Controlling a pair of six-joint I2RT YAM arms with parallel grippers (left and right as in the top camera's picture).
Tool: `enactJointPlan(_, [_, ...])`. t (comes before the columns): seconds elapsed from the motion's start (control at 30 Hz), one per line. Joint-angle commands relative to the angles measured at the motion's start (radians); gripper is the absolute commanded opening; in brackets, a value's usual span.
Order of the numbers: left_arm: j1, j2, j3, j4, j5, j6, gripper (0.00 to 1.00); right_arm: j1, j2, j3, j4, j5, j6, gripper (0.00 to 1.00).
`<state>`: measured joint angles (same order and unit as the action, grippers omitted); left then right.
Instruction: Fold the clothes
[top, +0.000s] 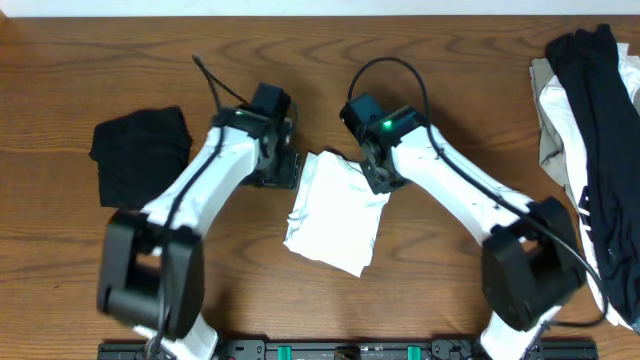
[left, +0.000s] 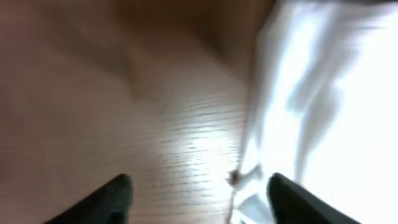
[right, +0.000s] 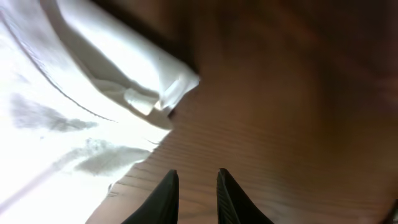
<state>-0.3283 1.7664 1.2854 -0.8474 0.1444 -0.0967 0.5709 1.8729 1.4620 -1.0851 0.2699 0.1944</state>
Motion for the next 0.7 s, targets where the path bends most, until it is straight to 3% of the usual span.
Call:
enactJointPlan(0.0, [0.002,-0.037,0.026,0.01,0.187,0.132,0.84,-0.025,-0.107,0.032,-0.007,0.056,-0.005,0.2])
enactJointPlan(0.13, [0.002,-0.002,0.022,0.051,0.287,0.194,0.89,-0.05,-0.213,0.032,-0.01,0.044,0.014,0.21])
enactJointPlan(0.37, [0.004,0.12,0.022,0.154,0.297,0.193,0.89,-0.087,-0.359,0.032,-0.071,0.029,0.014,0.23])
enactJointPlan(0.67, [0.004,0.244,0.022,0.24,0.369,0.193,0.89,-0.131,-0.389,0.029,-0.15,0.029,0.038,0.22])
